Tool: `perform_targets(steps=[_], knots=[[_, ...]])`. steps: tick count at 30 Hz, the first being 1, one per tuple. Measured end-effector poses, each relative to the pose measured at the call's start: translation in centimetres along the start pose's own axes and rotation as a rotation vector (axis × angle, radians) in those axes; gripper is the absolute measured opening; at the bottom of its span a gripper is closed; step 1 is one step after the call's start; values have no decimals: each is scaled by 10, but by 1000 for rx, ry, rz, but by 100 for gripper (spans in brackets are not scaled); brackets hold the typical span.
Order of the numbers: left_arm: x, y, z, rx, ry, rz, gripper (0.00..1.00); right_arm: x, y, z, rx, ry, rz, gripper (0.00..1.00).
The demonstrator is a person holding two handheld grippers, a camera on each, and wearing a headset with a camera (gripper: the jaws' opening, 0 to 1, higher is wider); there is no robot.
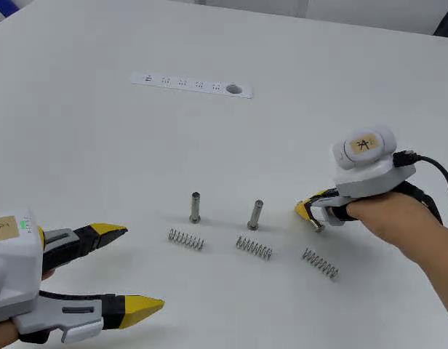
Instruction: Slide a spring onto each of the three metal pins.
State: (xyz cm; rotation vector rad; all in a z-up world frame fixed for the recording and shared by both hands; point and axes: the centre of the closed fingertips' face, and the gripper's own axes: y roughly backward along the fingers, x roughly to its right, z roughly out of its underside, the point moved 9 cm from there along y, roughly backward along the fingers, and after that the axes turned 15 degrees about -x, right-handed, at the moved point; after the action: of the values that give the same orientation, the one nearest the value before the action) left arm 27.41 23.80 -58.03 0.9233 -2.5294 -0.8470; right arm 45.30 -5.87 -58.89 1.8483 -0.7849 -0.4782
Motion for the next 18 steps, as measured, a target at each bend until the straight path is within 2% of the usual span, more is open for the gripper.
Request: perform_targets(steps=[18], knots=[[-1, -1, 1, 0, 4, 3, 72, 3, -4, -4, -23, -43, -16, 9]])
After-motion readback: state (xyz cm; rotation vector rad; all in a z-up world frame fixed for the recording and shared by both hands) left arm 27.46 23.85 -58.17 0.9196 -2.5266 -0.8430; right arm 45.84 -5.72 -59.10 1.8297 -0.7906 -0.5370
